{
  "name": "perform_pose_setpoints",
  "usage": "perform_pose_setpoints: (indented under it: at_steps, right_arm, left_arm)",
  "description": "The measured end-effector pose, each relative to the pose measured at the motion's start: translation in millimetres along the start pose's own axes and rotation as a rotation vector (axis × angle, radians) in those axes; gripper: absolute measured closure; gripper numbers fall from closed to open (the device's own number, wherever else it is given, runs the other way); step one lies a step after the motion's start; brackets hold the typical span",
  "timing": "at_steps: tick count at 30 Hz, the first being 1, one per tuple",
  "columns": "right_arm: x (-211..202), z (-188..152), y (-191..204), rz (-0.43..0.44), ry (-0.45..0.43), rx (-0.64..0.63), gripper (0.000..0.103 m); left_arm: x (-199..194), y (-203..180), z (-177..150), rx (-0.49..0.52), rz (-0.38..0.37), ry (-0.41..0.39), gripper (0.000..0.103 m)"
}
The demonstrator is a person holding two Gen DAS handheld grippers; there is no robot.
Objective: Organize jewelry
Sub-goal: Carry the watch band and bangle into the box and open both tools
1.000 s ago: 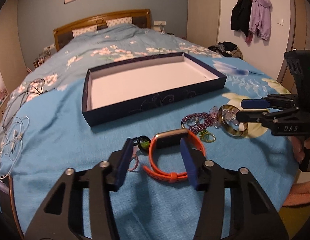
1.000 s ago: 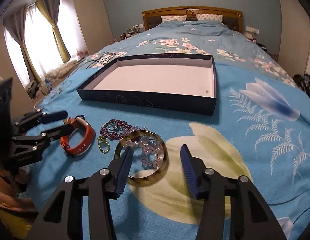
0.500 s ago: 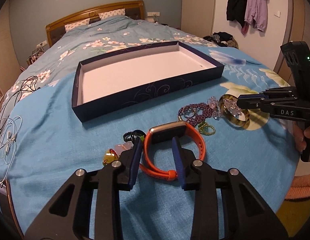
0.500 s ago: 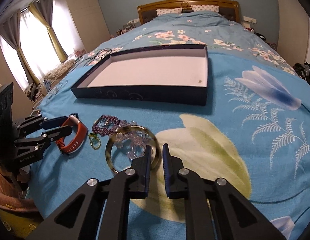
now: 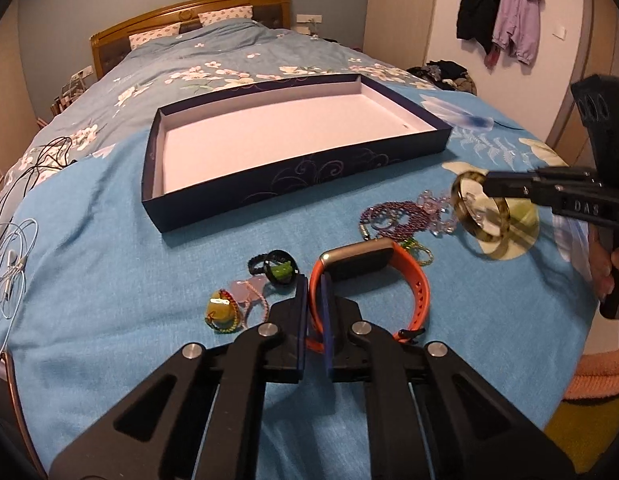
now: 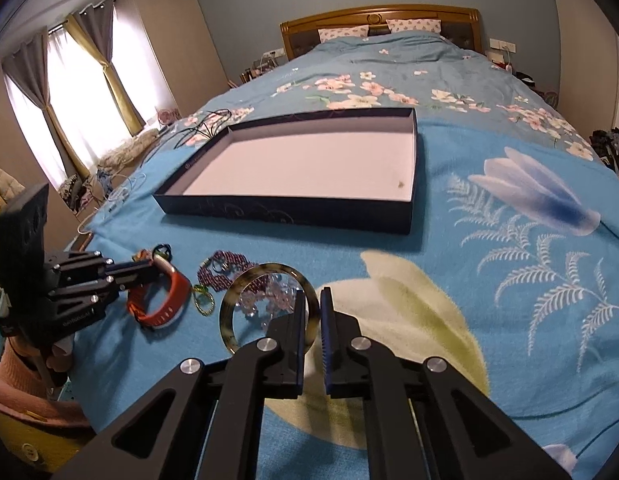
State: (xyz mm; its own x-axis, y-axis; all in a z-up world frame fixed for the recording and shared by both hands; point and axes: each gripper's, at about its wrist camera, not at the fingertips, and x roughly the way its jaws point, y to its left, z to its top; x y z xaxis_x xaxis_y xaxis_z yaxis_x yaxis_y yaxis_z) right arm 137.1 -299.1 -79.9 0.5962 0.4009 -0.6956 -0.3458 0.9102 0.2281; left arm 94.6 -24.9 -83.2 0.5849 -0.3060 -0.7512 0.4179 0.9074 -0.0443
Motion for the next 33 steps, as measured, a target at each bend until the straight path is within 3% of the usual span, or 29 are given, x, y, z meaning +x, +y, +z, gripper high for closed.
perform_pose_setpoints:
  at_steps: [7, 11, 18, 23, 26, 33]
  right_arm:
    - [1, 5, 2, 0.01, -0.011, -0.007, 0.097]
    - [-2, 10, 3, 0.012, -0.028, -0.014, 0.097]
    - [-7, 33, 0, 0.019, -0.082, -0.018, 0.097]
    - [-3, 58, -1, 0.018, -0.113, -0.028, 0.097]
    - [4, 77, -5, 0.018, -0.13, -0.025, 0.097]
    - [40, 120, -16, -0.023, -0.119, -0.024, 0.097]
  left_arm:
    - [6, -8, 0, 0.048, -0.012, 0.028, 0.089]
    - [5, -5, 2, 0.022, -0.008, 0.018, 0.097]
    - [-11, 5, 14, -0.043, -0.05, -0.034, 0.096]
    - [-28, 20, 40, -0.098, -0.075, -0.107, 0.096]
    - [-34, 29, 57, -0.106, -0.042, -0.144, 0.096]
    - [-11, 63, 107, -0.156, 0.001, -0.143, 0.096]
